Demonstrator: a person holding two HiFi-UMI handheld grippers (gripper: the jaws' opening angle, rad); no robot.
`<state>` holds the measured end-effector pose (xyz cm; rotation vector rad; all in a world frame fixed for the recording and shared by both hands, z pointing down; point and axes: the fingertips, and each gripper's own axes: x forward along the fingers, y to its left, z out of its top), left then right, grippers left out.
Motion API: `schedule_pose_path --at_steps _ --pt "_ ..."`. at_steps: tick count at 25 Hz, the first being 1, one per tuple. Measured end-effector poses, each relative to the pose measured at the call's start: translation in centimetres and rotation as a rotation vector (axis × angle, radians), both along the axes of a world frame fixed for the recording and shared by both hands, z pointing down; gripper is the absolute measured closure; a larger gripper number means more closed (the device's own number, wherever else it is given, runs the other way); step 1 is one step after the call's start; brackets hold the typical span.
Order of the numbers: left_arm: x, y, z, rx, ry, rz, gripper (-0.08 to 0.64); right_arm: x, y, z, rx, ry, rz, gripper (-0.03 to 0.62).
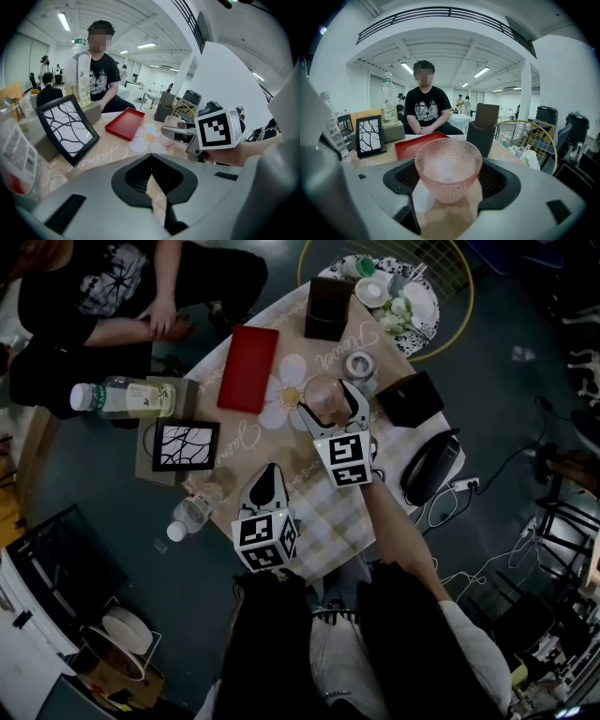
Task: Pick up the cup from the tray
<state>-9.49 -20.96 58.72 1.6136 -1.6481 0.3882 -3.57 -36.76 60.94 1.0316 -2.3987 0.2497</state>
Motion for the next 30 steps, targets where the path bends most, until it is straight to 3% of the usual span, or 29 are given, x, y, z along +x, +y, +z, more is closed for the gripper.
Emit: schedule_pose_path --at_steps 13,17,21,26,30 --pt "1.5 1.9 0.3 0.008 0.003 0.053 0.554 -0.1 0.0 -0.2 -0.007 0.002 -0.024 0.206" --pt "1.1 2.5 0.4 -0.003 -0.003 0.028 0.554 0.0 0.4 -2.7 0.04 -0.014 -0.085 0.204" --pt "0.7 2.2 -0.6 0.027 0.004 0.008 0.554 0.6 0.6 -6.3 0.087 -0.06 -0.079 0.204" --pt "0.1 1.9 -2.8 0.067 -0.012 0.004 0.554 0.9 2.8 -8.7 0.059 -0.028 -0.153 0.206" --pt "0.0 2.3 -5.1 0.111 -0.012 0.002 0.555 1.9 4.6 -11.0 0.075 -0.018 -0.139 0.206"
